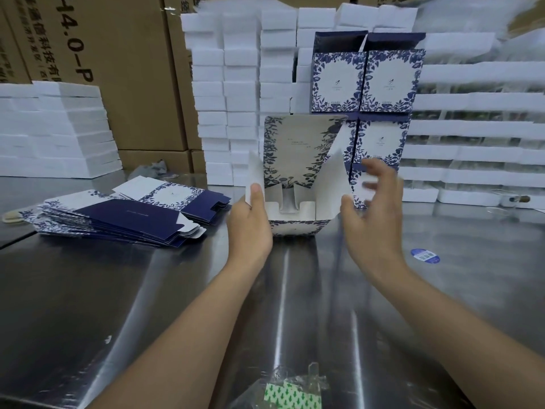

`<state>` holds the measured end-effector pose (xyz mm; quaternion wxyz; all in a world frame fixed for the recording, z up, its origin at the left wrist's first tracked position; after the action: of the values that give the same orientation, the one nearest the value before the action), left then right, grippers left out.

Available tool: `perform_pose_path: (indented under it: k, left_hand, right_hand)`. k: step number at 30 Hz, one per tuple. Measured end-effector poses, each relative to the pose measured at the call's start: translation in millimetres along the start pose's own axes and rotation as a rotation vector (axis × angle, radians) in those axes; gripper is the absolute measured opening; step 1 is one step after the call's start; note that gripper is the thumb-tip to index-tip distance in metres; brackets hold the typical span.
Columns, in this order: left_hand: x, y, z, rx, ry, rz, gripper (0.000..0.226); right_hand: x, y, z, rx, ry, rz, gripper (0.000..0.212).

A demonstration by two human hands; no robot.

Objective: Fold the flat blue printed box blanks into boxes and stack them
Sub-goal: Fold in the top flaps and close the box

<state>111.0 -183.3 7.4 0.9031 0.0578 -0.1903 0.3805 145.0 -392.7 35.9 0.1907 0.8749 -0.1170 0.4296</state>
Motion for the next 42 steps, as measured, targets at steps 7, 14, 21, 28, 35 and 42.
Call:
perform_pose_path:
  k: [7,14,21,28,35,42]
  left_hand:
    - [-12.3,-13.2,1.4,0.161,-0.306,-0.158,0.038]
    - [-19.5,-24.9,0.1,0.174,-0.301,-0.292,0.045]
    - [-38.2,-33.1,11.3,0.227,-0.385,-0.429,0.062]
    - [-60.3,-33.8,37.1,0.286,-0.640,-0.513,0.047]
    - [-69.8,-33.8,49.0,0.418,-0.740,-0.464,0.052]
    - [-55.4,-29.7,39.2,0.429,-0.597,-0.409,0.064]
  right_hand:
    - [-29.8,-19.2,-75.1,-0.303,0.702,-0.082,0.023]
    - [-21.5,-29.2,-54.8,-0.770,0.227,-0.461,0.035]
    - [-10.7,-24.6,-13.6,-0.867,-0.014,-0.725,0.037]
    - [-11.3,-29.1,18.6,-0.814,-0.071,-0.872,0.035]
    - [5.4,-16.5,12.0,-0.583,-0.115,-0.742,0.034]
    - [19.2,0.9,-40.6,-0.080,-0.116,-0.351,0.031]
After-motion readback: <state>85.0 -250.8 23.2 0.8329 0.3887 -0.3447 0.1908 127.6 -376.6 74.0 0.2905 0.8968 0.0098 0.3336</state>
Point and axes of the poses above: each hand's wrist, its own x-axis towards the middle knuckle, its own y-axis out of the back of the hand, z = x × y, the point moved 5 cm from there along x, towards the middle knuckle, and after that the axes turned 5 degrees about -x, right-handed, at the moved point
